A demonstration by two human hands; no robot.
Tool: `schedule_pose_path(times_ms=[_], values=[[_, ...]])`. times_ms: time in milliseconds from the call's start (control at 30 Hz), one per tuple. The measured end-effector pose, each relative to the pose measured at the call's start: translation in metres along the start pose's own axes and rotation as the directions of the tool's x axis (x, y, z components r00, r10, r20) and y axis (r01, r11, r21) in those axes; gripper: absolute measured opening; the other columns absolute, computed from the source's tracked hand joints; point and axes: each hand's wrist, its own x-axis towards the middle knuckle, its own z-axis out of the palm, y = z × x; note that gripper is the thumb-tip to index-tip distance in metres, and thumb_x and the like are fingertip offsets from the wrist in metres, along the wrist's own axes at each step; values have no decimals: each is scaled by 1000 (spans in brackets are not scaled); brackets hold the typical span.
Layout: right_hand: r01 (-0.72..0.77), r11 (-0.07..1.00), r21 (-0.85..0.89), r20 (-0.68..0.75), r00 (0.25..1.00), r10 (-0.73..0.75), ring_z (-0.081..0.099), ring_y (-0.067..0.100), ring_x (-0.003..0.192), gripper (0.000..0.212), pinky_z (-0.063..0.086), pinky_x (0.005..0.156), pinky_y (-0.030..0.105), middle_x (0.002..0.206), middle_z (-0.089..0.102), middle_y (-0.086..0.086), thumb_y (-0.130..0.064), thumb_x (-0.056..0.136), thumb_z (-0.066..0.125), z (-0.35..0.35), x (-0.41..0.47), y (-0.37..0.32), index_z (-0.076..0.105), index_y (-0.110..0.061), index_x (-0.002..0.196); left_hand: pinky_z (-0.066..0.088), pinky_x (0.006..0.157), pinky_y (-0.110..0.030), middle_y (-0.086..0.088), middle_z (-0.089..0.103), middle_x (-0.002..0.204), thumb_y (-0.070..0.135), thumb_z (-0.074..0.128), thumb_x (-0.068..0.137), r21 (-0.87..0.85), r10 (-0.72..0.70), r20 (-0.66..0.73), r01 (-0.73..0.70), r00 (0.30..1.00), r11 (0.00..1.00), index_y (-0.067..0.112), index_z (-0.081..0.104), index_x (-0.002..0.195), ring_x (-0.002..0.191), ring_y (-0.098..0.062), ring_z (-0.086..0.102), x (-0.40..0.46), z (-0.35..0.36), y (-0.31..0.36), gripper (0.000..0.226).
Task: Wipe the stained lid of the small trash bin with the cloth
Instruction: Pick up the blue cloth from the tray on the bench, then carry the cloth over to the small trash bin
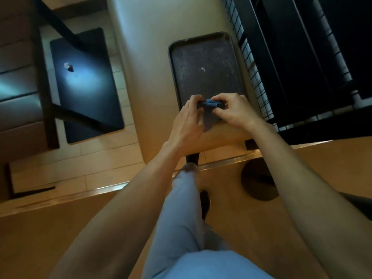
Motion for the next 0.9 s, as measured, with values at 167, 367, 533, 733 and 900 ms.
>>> schedule_pose_path(times_ms=[167,367,533,733,900], values=[[136,990,-37,-37,990,-137,55,-9,81,27,41,56,7,97,61,-15,-30,89,65,0,-76,-50,64,-30,116,53,87,-29,3,56,122,24,42,104,-50,41,-153,-49,987,998,24,45,129,105,-6,56,-80,-30,27,25],[284,959,21,-7,959,-283,56,-5,89,24,41,68,13,98,61,-16,-37,89,65,8,-153,-102,63,-32,112,48,80,-15,4,51,117,20,44,105,-68,147,-330,-179,932,982,16,46,129,100,2,54,-164,-64,46,24],[354,919,175,34,930,-365,60,1,91,27,53,74,23,101,62,-10,-38,89,65,16,-200,-146,62,-27,113,48,77,-14,-4,54,117,18,43,106,-75,207,-463,-271,862,960,7,46,129,99,-5,57,-221,-96,62,25],[359,890,283,143,901,-409,65,2,89,18,56,71,24,100,65,-10,-39,90,65,36,-237,-190,62,-35,107,56,75,-26,-5,57,116,16,44,107,-169,107,-565,-241,818,956,14,38,140,96,-15,63,-282,-132,76,34],[381,864,330,245,849,-468,65,2,83,13,52,66,13,93,64,-11,-33,92,64,70,-257,-228,58,-38,103,54,82,-20,7,62,115,24,46,106,-276,-85,-625,-118,776,954,21,33,151,103,-7,65,-333,-157,64,46]])
